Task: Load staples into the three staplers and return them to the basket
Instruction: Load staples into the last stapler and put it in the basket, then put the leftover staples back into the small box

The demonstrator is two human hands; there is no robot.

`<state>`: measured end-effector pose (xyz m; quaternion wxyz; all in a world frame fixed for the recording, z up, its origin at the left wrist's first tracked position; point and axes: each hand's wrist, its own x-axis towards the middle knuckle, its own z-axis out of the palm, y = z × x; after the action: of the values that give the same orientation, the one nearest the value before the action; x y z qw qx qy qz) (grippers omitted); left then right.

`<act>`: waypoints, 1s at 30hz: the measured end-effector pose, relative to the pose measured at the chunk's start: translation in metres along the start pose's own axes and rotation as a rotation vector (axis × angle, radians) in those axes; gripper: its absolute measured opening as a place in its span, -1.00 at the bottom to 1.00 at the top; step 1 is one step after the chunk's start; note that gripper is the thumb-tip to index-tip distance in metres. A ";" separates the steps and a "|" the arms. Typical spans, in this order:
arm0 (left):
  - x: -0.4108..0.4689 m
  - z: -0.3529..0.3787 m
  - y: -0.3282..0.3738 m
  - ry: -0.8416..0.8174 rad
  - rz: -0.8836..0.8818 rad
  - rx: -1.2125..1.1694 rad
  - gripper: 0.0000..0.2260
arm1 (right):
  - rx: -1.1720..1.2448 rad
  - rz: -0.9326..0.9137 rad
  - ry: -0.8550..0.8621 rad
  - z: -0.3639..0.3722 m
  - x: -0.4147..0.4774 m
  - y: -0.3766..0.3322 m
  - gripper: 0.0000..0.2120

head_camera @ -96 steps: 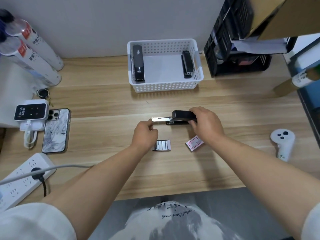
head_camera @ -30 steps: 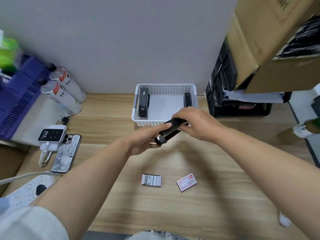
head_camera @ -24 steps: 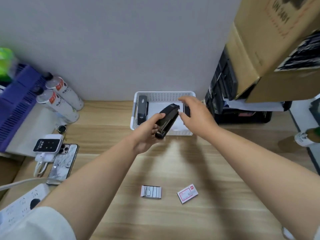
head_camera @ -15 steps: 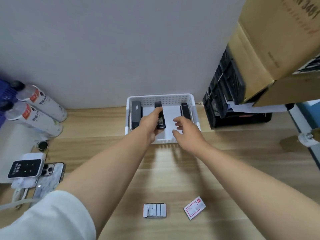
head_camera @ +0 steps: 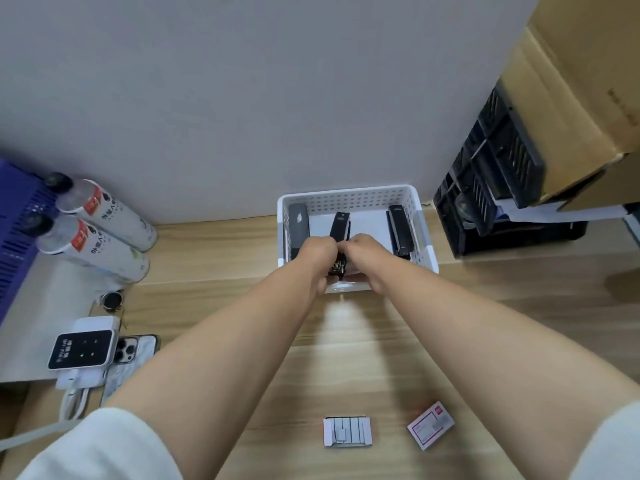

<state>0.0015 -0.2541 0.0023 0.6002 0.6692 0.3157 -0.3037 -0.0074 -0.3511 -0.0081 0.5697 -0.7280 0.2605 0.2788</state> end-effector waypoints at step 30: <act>-0.111 -0.038 -0.182 -0.218 0.430 1.232 -0.36 | -1.003 -0.279 -0.193 -0.048 -0.121 0.167 -0.79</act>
<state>-0.2094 -0.2083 -0.0185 0.1831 0.9038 -0.1188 -0.3681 -0.2046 -0.4263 -0.0282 0.2044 -0.9098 -0.0580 0.3564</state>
